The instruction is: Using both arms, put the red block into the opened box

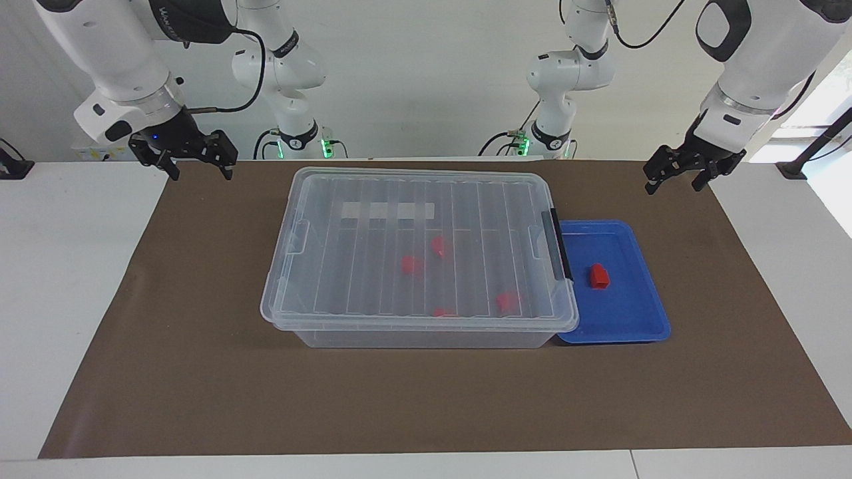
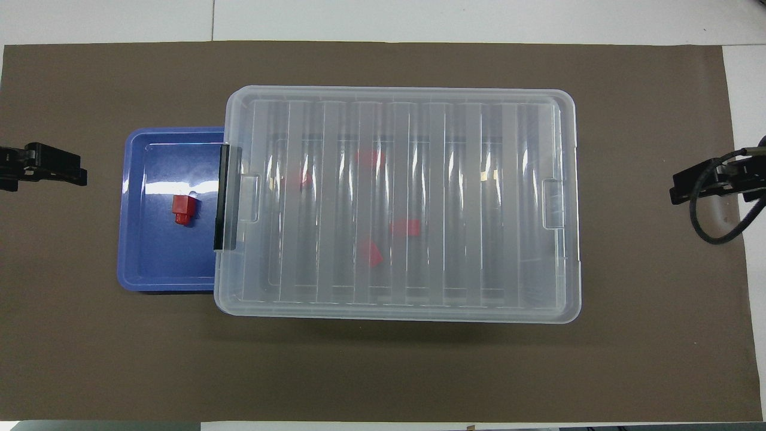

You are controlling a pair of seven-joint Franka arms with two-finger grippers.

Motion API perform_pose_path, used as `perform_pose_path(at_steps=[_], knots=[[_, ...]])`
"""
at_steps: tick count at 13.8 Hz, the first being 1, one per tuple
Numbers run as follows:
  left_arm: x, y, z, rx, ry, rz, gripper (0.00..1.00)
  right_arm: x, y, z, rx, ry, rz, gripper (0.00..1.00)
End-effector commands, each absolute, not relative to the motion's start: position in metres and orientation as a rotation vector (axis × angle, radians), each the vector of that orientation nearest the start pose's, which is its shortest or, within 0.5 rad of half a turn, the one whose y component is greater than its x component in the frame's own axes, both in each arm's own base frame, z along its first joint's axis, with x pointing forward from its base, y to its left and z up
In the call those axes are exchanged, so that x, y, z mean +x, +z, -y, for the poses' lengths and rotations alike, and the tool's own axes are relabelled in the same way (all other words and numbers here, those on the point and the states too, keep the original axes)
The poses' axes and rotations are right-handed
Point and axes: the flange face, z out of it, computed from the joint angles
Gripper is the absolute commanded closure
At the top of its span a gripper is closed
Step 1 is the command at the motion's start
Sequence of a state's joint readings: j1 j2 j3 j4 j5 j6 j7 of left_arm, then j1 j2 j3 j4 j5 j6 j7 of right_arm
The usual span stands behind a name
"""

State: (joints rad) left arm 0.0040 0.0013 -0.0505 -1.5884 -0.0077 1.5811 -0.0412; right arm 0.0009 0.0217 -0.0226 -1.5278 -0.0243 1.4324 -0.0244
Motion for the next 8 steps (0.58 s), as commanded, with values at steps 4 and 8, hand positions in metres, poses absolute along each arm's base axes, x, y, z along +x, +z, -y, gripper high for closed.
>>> perform_pose_path(at_steps=[4,8], knots=[[0.5458,0.6182,0.0245,-3.146,0.015,0.000,0.00,0.5386,0.6221,0.0175,-3.161,0.198,0.008,0.00],[0.5448,0.6181,0.0261,-3.145,0.027,0.003,0.00,0.5363,0.6240,0.0177,-3.147,0.201,0.022,0.00]])
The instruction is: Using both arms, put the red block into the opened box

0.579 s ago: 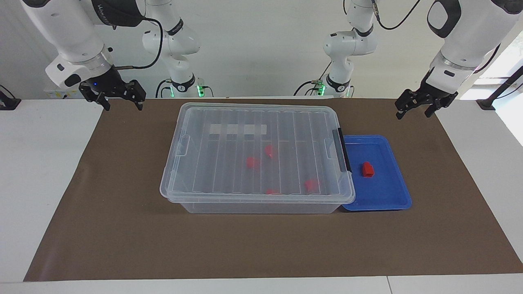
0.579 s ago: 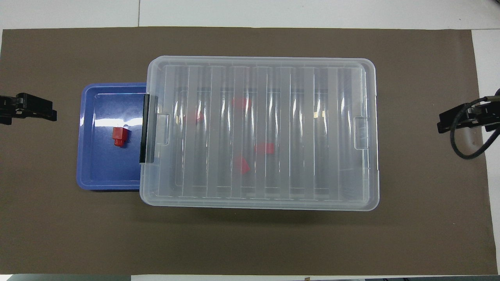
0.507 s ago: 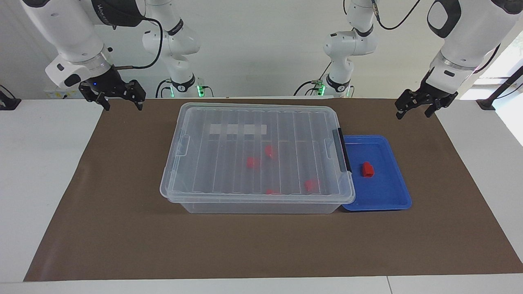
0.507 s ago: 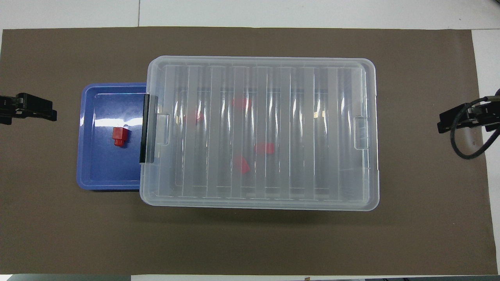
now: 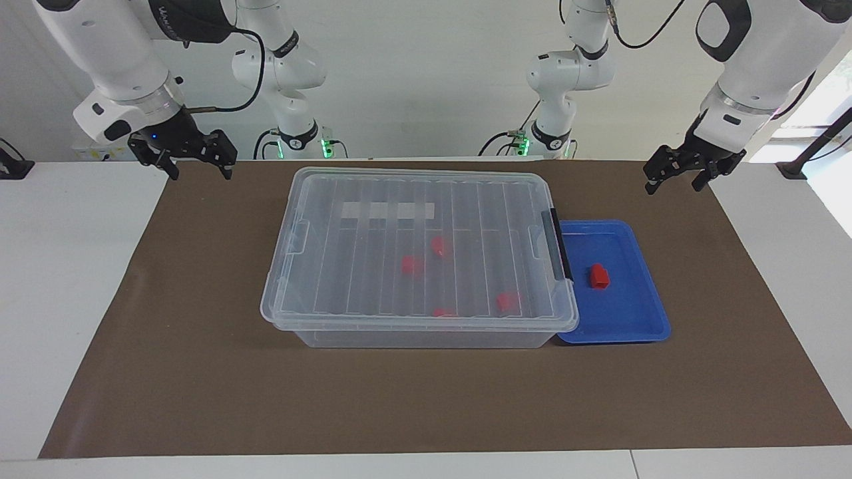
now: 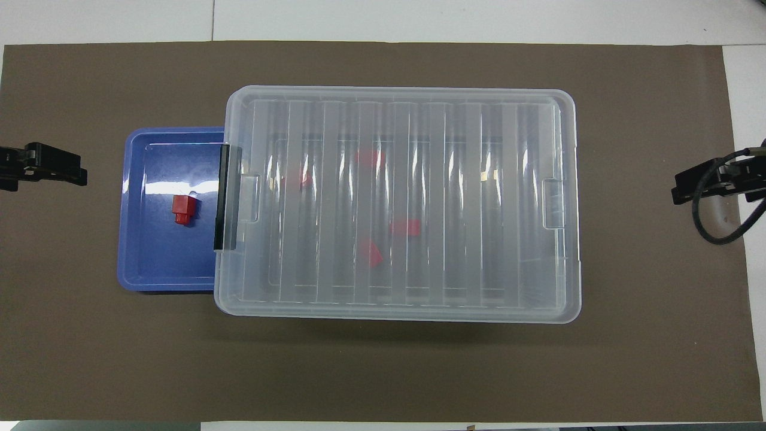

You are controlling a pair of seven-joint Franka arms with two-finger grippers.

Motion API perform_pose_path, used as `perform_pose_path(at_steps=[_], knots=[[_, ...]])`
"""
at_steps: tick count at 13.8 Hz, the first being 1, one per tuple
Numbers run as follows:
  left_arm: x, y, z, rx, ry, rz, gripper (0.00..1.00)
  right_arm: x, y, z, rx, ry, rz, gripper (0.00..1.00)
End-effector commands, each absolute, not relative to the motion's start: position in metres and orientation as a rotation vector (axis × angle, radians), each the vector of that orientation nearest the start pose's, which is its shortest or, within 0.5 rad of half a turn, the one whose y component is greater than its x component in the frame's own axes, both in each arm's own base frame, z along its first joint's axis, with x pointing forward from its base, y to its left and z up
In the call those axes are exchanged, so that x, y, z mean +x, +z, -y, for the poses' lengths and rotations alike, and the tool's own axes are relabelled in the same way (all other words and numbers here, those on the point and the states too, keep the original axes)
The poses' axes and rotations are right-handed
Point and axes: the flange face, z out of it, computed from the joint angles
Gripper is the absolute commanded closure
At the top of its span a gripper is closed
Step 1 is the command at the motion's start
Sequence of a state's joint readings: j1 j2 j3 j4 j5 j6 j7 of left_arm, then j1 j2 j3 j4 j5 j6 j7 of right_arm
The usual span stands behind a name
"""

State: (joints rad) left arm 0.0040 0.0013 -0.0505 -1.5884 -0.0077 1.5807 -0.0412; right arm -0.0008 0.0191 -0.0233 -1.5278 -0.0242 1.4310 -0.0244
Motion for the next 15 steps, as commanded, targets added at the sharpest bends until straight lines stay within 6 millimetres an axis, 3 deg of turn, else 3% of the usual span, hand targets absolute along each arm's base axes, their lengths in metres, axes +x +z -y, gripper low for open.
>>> perform_pose_path(at_steps=[1,3,6,12,15], knots=[[0.544,0.618,0.034,-3.145,0.032,-0.026,0.00,0.538,0.625,0.016,-3.146,0.180,0.022,0.00],[0.545,0.619,0.039,-3.145,0.013,-0.041,0.00,0.543,0.626,0.005,-3.149,0.133,-0.006,0.00],[0.545,0.619,0.029,-3.146,0.017,-0.012,0.00,0.553,0.619,-0.028,-3.152,0.074,-0.046,0.00],[0.541,0.615,0.029,-3.144,0.056,-0.007,0.00,0.583,0.571,-0.063,-3.144,0.078,-0.098,0.00],[0.538,0.606,0.028,-3.144,0.032,-0.011,0.00,0.592,0.545,-0.070,-3.139,0.050,-0.093,0.00]])
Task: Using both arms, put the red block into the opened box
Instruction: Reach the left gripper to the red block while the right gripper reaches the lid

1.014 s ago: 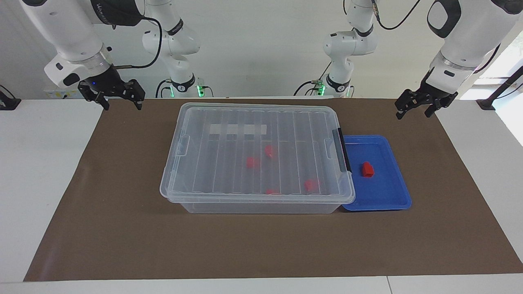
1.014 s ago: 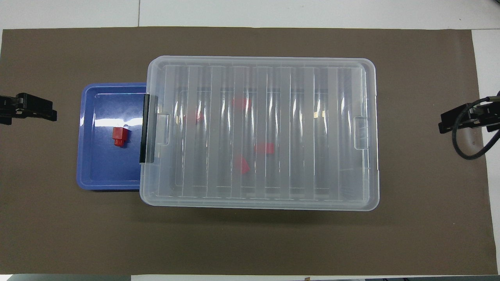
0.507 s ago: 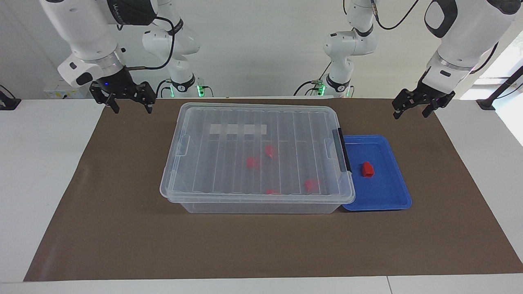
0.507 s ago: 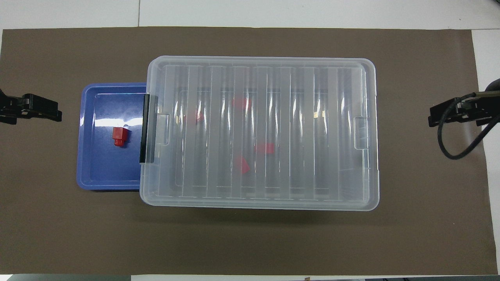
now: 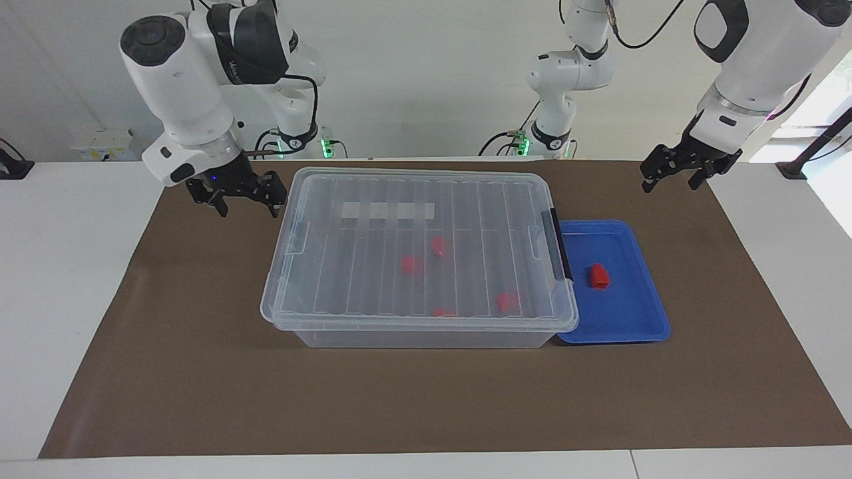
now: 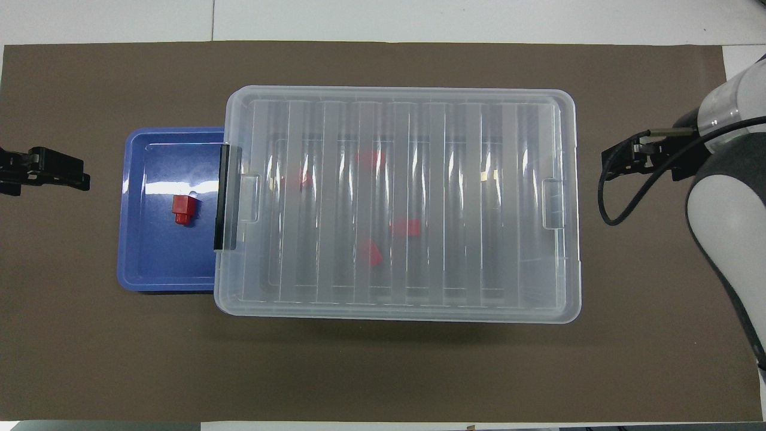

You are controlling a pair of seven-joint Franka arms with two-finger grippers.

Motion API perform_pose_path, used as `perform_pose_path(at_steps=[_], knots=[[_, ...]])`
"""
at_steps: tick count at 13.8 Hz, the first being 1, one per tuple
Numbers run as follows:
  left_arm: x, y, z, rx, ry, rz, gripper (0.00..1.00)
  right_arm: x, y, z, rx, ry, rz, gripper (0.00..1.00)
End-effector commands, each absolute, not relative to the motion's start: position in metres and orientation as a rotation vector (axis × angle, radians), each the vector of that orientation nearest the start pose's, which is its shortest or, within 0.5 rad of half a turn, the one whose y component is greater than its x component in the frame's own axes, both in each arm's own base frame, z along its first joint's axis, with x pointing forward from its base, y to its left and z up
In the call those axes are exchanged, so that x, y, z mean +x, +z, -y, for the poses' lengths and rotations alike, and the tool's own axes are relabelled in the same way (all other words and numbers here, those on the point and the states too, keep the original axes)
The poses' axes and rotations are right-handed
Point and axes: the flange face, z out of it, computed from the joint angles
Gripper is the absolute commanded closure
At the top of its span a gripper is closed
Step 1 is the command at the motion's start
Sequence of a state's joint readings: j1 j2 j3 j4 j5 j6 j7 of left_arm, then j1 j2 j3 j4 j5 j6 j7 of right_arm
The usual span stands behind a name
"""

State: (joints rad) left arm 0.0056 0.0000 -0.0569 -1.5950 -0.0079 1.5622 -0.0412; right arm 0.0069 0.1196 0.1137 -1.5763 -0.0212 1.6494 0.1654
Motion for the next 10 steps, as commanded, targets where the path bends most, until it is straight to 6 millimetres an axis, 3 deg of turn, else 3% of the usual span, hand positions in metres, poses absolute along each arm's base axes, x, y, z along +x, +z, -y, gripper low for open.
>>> perform_pose_path(at_steps=[1,4,7,10], knots=[[0.539,0.595,0.030,-3.144,-0.009,-0.018,0.00,0.592,0.537,-0.076,-3.137,0.036,-0.092,0.00],[0.542,0.559,0.034,-3.144,-0.026,-0.022,0.00,0.598,0.516,-0.079,-3.133,0.027,-0.090,0.00],[0.549,0.515,0.034,-3.146,-0.098,-0.019,0.00,0.578,0.479,-0.084,-3.141,0.052,-0.073,0.00],[0.563,0.465,0.035,-3.147,-0.089,-0.015,0.00,0.568,0.469,-0.083,-3.150,0.094,-0.057,0.00]])
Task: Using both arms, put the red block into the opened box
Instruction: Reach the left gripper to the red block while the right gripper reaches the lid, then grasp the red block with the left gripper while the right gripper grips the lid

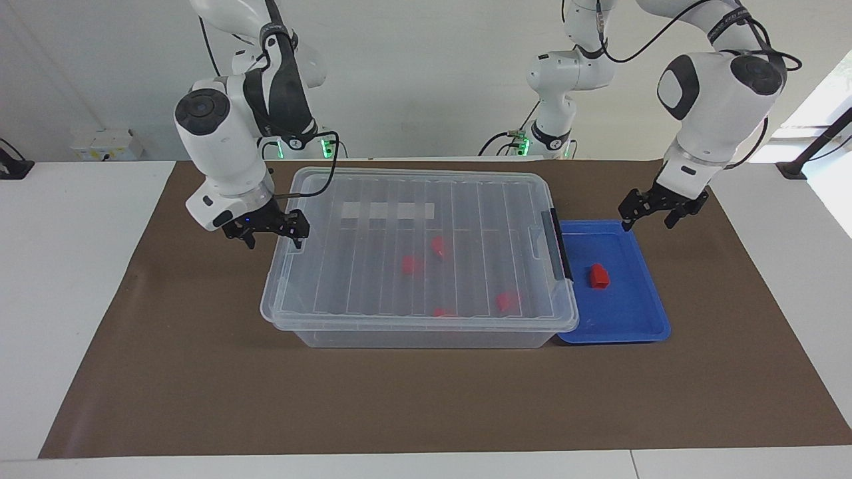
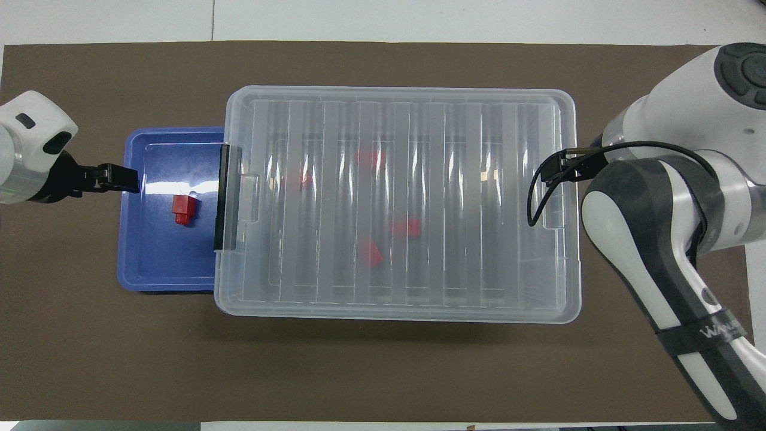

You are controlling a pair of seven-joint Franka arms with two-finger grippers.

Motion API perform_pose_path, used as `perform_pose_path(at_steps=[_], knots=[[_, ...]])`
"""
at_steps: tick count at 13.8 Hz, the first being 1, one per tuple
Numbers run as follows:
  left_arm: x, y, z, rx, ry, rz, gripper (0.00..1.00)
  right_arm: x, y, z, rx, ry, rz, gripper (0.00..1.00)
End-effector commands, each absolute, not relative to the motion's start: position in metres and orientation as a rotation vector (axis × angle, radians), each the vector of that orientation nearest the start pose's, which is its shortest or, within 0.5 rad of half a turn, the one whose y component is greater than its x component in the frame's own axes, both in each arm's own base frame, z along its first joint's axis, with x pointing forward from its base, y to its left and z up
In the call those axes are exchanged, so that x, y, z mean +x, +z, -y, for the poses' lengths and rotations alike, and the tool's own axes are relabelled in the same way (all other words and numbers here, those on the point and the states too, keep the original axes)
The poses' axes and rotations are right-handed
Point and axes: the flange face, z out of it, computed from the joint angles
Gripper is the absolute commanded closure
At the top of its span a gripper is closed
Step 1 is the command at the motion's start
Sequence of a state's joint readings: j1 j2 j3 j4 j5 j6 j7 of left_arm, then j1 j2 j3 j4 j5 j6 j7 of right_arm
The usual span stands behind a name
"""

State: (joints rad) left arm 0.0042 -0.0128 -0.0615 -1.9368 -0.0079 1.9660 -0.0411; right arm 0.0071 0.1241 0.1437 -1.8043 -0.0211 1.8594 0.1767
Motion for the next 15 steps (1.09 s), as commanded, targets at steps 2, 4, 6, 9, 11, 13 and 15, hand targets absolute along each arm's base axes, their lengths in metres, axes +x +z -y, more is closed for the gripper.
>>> perform_pose_path(at_steps=[2,4,6,9,11,13,15], knots=[[0.569,0.437,0.035,-3.148,-0.108,-0.015,0.01,0.566,0.467,-0.080,-3.155,0.103,-0.055,0.00],[0.576,0.405,0.037,-3.149,-0.106,-0.023,0.01,0.563,0.465,-0.075,-3.160,0.111,-0.050,0.00],[0.580,0.378,0.041,-3.150,-0.125,-0.034,0.01,0.555,0.461,-0.072,-3.165,0.126,-0.032,0.00],[0.577,0.342,0.047,-3.150,-0.123,-0.058,0.05,0.556,0.458,-0.056,-3.165,0.139,-0.008,0.00],[0.568,0.323,0.047,-3.139,-0.090,-0.078,0.08,0.556,0.459,-0.055,-3.167,0.136,-0.005,0.00],[0.561,0.314,0.047,-3.138,-0.083,-0.080,0.46,0.556,0.459,-0.051,-3.166,0.137,-0.003,0.00],[0.561,0.316,0.047,-3.139,-0.088,-0.049,1.00,0.557,0.459,-0.044,-3.164,0.135,0.046,0.00]])
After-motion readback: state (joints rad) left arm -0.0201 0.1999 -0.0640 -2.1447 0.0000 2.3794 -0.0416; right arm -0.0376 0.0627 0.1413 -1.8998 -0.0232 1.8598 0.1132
